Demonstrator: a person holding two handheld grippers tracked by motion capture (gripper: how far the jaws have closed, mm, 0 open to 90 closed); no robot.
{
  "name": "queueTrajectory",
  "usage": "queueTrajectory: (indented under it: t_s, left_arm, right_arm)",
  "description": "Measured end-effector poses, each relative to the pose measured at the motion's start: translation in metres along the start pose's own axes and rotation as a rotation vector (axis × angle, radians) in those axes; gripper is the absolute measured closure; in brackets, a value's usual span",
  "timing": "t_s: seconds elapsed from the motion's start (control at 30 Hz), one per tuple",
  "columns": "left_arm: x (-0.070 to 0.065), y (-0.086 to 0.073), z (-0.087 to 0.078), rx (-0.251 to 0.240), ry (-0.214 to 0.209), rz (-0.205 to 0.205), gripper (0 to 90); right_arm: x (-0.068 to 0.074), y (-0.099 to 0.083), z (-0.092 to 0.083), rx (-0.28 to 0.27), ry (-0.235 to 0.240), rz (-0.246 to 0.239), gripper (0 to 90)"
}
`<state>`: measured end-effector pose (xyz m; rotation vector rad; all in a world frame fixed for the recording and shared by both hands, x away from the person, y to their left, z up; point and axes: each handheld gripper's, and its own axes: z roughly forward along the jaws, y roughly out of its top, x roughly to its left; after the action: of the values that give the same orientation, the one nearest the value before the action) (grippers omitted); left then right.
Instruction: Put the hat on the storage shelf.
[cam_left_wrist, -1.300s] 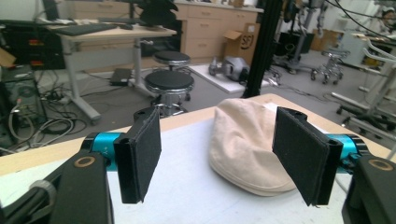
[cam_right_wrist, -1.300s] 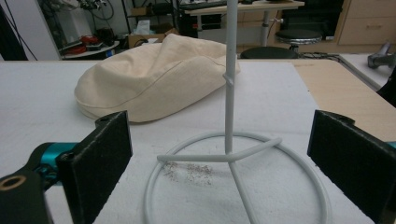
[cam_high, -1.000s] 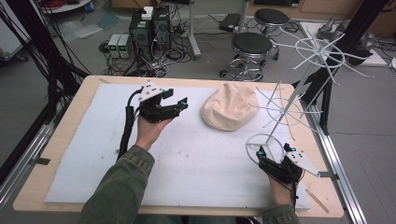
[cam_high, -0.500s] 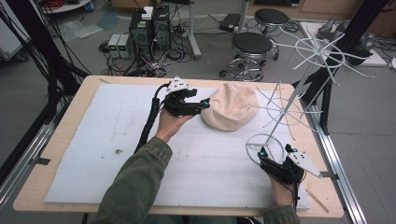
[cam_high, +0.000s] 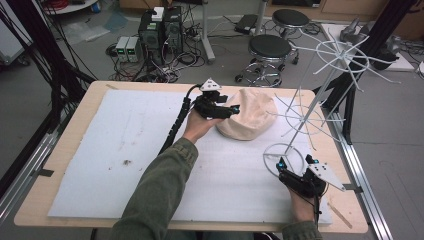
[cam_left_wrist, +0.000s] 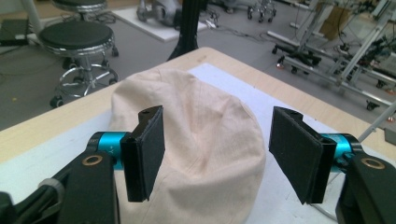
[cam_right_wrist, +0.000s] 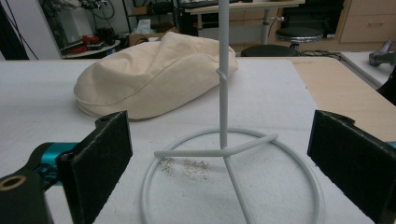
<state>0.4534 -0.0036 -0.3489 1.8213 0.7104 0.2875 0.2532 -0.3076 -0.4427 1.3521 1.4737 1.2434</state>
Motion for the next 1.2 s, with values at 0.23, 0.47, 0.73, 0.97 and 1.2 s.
queueTrajectory:
  t_s: [0.23, 0.47, 0.73, 0.97, 1.2]
  left_arm:
    - [-0.001, -0.003, 0.033, 0.095, -0.080, -0.009, 35.9]
    - [-0.005, 0.000, 0.058, 0.192, -0.089, 0.022, 35.7]
    - [-0.014, -0.007, 0.084, 0.248, -0.139, 0.071, 30.2]
    - [-0.018, -0.016, 0.103, 0.296, -0.138, 0.116, 24.6]
    - [-0.009, -0.030, 0.115, 0.355, -0.107, 0.128, 21.5]
  right_arm:
    - [0.000, 0.000, 0.000, 0.002, 0.002, 0.000, 5.5]
    - [-0.001, -0.001, -0.002, 0.006, 0.001, 0.002, 5.6]
    - [-0.002, -0.002, -0.002, 0.017, 0.009, 0.005, 5.5]
    - [0.000, -0.002, -0.001, 0.024, 0.019, -0.004, 5.5]
    - [-0.002, -0.002, 0.000, 0.019, 0.019, -0.012, 5.6]
